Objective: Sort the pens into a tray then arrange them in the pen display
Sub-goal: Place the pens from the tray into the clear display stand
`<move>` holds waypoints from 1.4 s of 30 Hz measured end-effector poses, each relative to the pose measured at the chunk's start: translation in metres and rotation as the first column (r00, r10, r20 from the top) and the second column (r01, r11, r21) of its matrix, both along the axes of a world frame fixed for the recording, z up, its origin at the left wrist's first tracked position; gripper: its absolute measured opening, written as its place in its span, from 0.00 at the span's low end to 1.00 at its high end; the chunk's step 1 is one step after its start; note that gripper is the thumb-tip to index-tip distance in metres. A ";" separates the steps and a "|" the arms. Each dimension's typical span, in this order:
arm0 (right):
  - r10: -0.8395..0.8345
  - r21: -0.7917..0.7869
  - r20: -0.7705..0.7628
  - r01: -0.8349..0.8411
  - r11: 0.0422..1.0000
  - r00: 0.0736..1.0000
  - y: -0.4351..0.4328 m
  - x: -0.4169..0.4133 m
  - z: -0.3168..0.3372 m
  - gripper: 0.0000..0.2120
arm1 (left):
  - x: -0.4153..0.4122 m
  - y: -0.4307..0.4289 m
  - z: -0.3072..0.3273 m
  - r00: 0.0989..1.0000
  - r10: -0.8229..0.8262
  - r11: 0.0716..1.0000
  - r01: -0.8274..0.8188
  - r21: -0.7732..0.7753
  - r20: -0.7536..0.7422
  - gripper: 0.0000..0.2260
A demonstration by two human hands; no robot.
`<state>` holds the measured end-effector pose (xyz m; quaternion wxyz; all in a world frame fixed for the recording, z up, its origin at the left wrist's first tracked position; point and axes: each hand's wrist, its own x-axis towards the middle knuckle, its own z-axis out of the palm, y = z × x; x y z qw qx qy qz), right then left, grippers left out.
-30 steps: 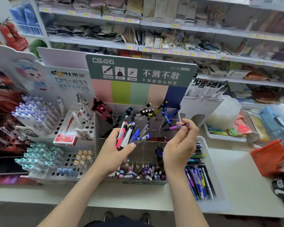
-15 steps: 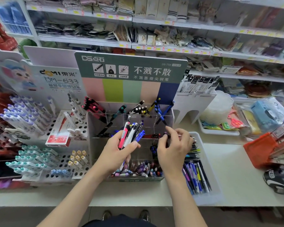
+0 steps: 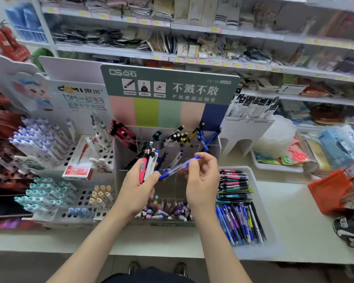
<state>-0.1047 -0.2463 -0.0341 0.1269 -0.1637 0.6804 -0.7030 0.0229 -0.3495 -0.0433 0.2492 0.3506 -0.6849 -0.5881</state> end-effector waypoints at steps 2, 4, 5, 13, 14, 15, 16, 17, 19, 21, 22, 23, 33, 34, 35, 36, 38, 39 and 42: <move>-0.128 -0.054 -0.067 0.124 0.991 0.990 -0.004 0.003 0.006 0.07 | 0.005 -0.002 0.000 0.998 0.056 0.998 -0.055 -0.031 0.024 0.05; -0.147 -0.090 -0.154 0.134 0.987 0.977 -0.009 0.006 0.011 0.07 | 0.012 -0.006 0.000 0.994 0.107 0.994 -0.107 -0.012 0.031 0.07; -0.117 -0.089 -0.199 0.101 0.991 0.973 -0.013 0.009 0.013 0.08 | 0.015 -0.007 -0.001 0.991 0.131 0.991 -0.131 -0.003 0.026 0.08; 0.436 0.557 -0.693 0.043 0.829 0.575 -0.054 0.014 -0.029 0.07 | 0.027 -0.014 0.000 0.982 0.184 0.979 -0.180 0.101 -0.037 0.05; 0.423 0.578 -0.704 0.114 0.808 0.571 -0.057 0.014 -0.030 0.07 | 0.028 -0.014 0.000 0.981 0.187 0.976 -0.180 0.119 -0.044 0.05; 0.398 0.577 -0.710 0.157 0.801 0.581 -0.058 0.015 -0.030 0.08 | 0.029 -0.015 0.000 0.981 0.186 0.975 -0.178 0.136 -0.048 0.05; 0.370 0.560 -0.717 0.173 0.810 0.591 -0.058 0.016 -0.027 0.10 | 0.029 -0.015 0.001 0.982 0.182 0.973 -0.172 0.150 -0.051 0.07; 0.351 0.535 -0.709 0.142 0.833 0.611 -0.057 0.017 -0.023 0.11 | 0.029 -0.016 0.002 0.984 0.173 0.973 -0.163 0.161 -0.050 0.09; 0.369 0.464 -0.539 -0.099 0.880 0.757 -0.051 0.021 -0.008 0.12 | 0.029 -0.016 0.006 0.989 0.138 0.977 -0.127 0.172 -0.052 0.12; 0.433 0.334 -0.250 -0.342 0.878 0.866 -0.043 0.026 0.007 0.09 | 0.028 -0.016 0.006 0.994 0.081 0.981 -0.068 0.180 -0.069 0.11; 0.454 0.297 -0.183 -0.391 0.871 0.872 -0.040 0.027 0.012 0.07 | 0.026 -0.016 0.006 0.996 0.047 0.983 -0.033 0.178 -0.073 0.10; 0.462 0.294 -0.161 -0.404 0.866 0.872 -0.038 0.027 0.013 0.06 | 0.025 -0.015 0.006 0.997 0.016 0.986 -0.004 0.168 -0.071 0.10; -0.084 -0.043 -0.300 0.074 0.996 0.950 -0.028 0.010 0.029 0.11 | 0.016 -0.018 0.000 0.988 0.156 0.985 -0.155 0.077 -0.018 0.11; -0.072 -0.032 -0.331 0.065 0.997 0.941 -0.029 0.010 0.029 0.12 | 0.016 -0.020 -0.001 0.977 0.213 0.975 -0.210 0.072 -0.031 0.12; -0.051 -0.024 -0.358 0.045 0.999 0.932 -0.031 0.012 0.028 0.12 | 0.017 -0.023 -0.001 0.962 0.272 0.961 -0.269 0.066 -0.041 0.12; -0.022 -0.017 -0.380 0.016 1.000 0.925 -0.034 0.014 0.025 0.11 | 0.018 -0.025 -0.002 0.944 0.326 0.945 -0.323 0.061 -0.052 0.11; 0.040 -0.002 -0.434 -0.046 0.999 0.900 -0.044 0.022 0.018 0.11 | 0.022 -0.031 -0.002 0.913 0.403 0.915 -0.399 0.058 -0.070 0.11; 0.062 0.006 -0.474 -0.067 0.998 0.878 -0.050 0.026 0.016 0.11 | 0.025 -0.033 -0.002 0.901 0.426 0.904 -0.422 0.063 -0.076 0.12; 0.132 0.066 -0.589 -0.115 0.991 0.797 -0.070 0.036 0.008 0.11 | 0.033 -0.037 -0.003 0.898 0.430 0.901 -0.422 0.097 -0.089 0.11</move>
